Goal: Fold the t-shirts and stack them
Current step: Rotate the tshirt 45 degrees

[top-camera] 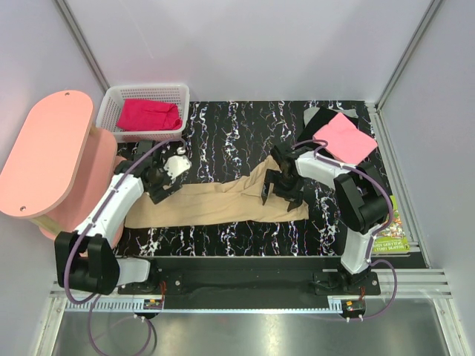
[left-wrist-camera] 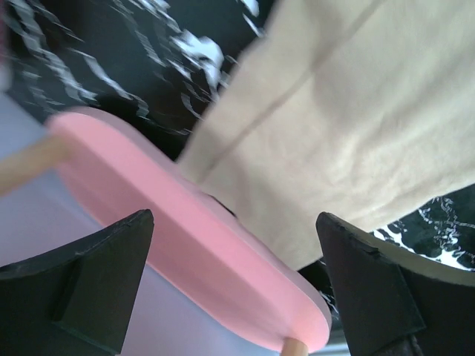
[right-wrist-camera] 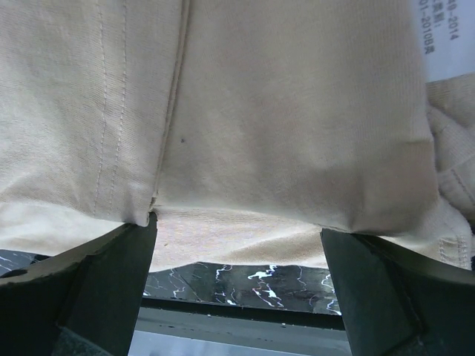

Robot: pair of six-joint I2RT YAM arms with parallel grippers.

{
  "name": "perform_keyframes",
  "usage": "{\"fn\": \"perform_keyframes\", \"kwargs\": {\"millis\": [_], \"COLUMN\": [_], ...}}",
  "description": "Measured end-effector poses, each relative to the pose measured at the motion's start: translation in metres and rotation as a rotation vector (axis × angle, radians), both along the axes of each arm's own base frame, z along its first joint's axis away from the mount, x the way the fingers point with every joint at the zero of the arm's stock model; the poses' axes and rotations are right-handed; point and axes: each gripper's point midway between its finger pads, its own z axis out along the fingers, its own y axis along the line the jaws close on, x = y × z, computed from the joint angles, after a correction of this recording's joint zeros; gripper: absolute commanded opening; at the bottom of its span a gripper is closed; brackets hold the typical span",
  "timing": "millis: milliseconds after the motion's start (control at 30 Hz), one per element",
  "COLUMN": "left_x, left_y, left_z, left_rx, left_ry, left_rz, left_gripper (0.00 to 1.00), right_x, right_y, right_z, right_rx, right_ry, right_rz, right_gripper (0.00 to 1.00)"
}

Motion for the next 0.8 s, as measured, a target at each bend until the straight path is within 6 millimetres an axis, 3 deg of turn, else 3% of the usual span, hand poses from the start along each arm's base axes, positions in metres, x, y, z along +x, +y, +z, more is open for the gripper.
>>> {"fn": "perform_keyframes", "kwargs": {"millis": [100, 267, 400, 500, 667, 800], "left_x": [0.002, -0.007, -0.014, -0.021, -0.014, -0.015], "left_y": [-0.017, -0.045, -0.039, -0.029, -0.024, -0.023], "left_z": [0.009, -0.027, -0.073, -0.093, -0.091, -0.091], "left_rx": [-0.034, -0.049, 0.007, 0.062, 0.097, 0.108], "left_ry": [-0.022, 0.119, 0.25, 0.304, 0.274, 0.259], "left_rz": [-0.035, -0.106, -0.094, -0.087, -0.076, -0.067], "left_gripper": [0.99, 0.99, 0.99, 0.99, 0.99, 0.99], "right_x": [0.0, 0.001, 0.004, 0.008, 0.02, 0.045], "right_y": [0.0, -0.002, -0.008, -0.014, -0.018, -0.016], "right_z": [0.0, 0.0, 0.0, -0.001, -0.003, -0.003], "right_rx": [0.0, -0.003, -0.005, -0.007, -0.005, 0.018], "right_ry": [0.0, -0.002, -0.003, -0.002, 0.037, 0.078], "right_rz": [0.0, 0.0, -0.006, -0.015, -0.024, -0.033], "right_gripper": [1.0, 1.0, 1.0, 1.0, 1.0, 1.0]}}
